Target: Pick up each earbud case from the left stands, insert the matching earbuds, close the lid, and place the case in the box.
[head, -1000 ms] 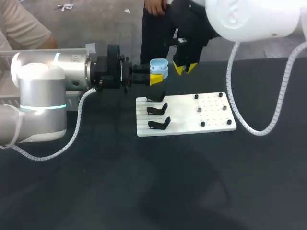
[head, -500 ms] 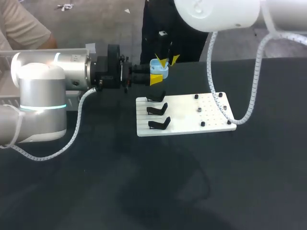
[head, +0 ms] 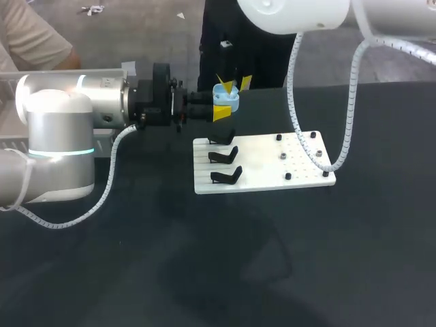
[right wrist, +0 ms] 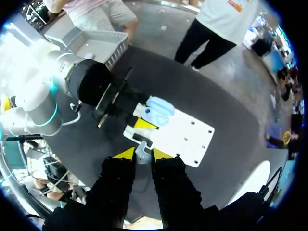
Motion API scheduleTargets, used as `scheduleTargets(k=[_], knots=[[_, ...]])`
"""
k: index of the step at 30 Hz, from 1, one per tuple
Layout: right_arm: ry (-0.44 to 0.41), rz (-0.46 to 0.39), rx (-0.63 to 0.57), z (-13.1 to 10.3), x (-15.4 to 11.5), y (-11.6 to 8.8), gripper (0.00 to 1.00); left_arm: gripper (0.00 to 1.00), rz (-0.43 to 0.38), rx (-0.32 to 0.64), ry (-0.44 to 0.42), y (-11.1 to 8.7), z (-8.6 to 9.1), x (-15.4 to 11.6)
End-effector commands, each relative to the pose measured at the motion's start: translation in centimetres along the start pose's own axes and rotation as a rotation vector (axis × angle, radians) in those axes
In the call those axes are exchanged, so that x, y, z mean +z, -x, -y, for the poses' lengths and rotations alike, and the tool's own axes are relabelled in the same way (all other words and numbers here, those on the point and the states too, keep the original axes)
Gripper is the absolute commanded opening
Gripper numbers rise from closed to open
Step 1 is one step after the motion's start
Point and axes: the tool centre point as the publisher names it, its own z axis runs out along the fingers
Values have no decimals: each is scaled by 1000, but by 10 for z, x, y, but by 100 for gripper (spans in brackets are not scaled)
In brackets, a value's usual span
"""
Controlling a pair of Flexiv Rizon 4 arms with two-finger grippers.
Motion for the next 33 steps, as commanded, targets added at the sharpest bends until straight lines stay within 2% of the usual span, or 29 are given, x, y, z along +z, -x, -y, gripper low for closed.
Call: scheduleTargets(k=[1,5,13,33], knots=[[1,-1,-1,0,0,0,0,0,5,5,7,-1,2,0],[1,-1,-1,0,0,0,0,0,5,5,7,-1,2,0],[-6,2,0,-3,8,15,0,0,5,5,7,-1,2,0],[-6,-16,-31,-1,26,33,0,0,5,5,7,-1,2,0]])
